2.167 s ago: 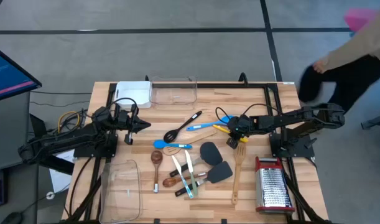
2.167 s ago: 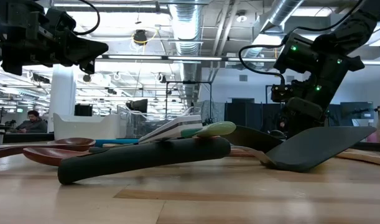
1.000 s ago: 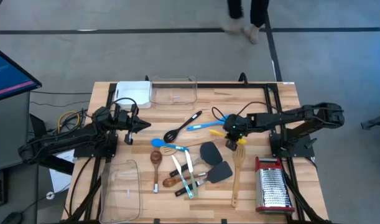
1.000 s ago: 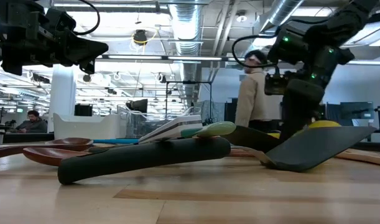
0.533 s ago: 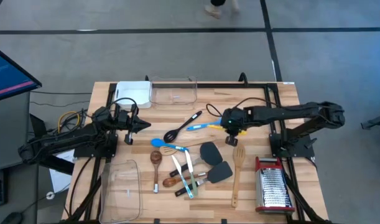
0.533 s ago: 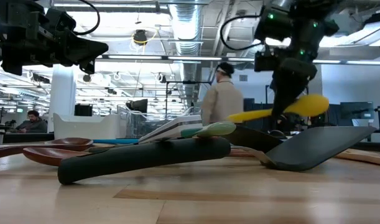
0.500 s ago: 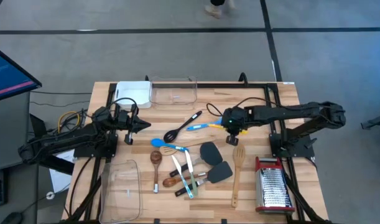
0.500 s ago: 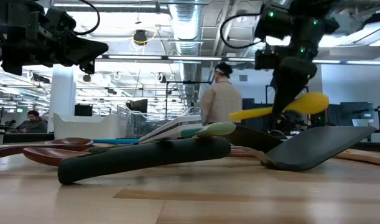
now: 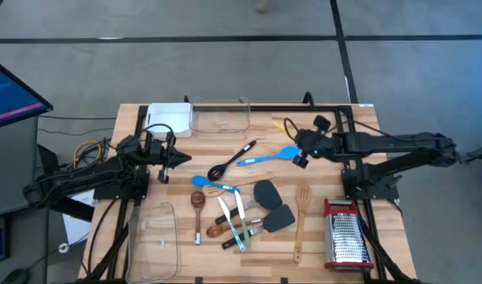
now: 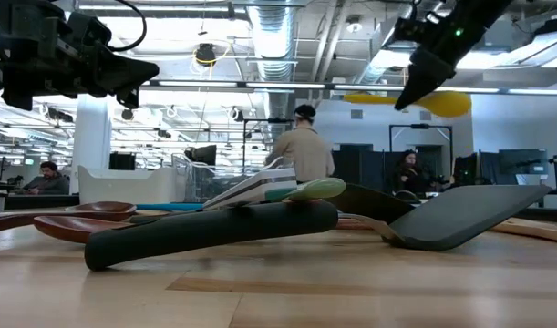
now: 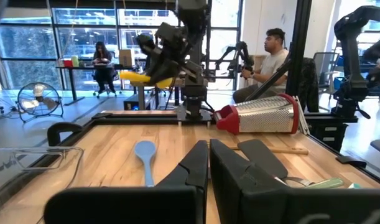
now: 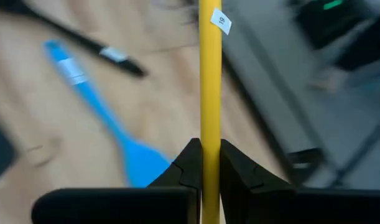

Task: Pick & Place Kitchen Items
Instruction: Put the yellow serving spoon into the top transparent bin

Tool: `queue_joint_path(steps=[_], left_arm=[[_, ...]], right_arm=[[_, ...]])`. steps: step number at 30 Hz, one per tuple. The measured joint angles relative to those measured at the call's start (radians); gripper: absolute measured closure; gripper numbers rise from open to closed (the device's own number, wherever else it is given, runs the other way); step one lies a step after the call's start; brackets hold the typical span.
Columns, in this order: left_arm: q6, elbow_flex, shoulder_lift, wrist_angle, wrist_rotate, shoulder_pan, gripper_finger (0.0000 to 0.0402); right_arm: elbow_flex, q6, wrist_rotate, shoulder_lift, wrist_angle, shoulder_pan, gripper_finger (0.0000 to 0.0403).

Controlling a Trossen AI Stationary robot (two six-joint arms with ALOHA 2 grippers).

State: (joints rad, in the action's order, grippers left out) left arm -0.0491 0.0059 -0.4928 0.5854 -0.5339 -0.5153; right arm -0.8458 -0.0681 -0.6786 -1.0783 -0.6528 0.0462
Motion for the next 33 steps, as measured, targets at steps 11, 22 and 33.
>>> queue_joint_path(steps=[11,22,33], left_arm=[[-0.007,0.0,0.0,0.009,0.074,0.0,0.0399],[-0.089,0.0,-0.022,0.026,0.199,0.013,0.0399],[-0.096,0.0,-0.178,0.243,0.362,0.112,0.0399]], right_arm=[[0.058,-0.005,-0.352,-0.063,0.018,-0.113,0.0382],[0.254,-0.004,-0.366,0.027,0.223,-0.118,0.0382],[0.457,0.25,-0.247,0.161,0.748,-0.116,0.0382]])
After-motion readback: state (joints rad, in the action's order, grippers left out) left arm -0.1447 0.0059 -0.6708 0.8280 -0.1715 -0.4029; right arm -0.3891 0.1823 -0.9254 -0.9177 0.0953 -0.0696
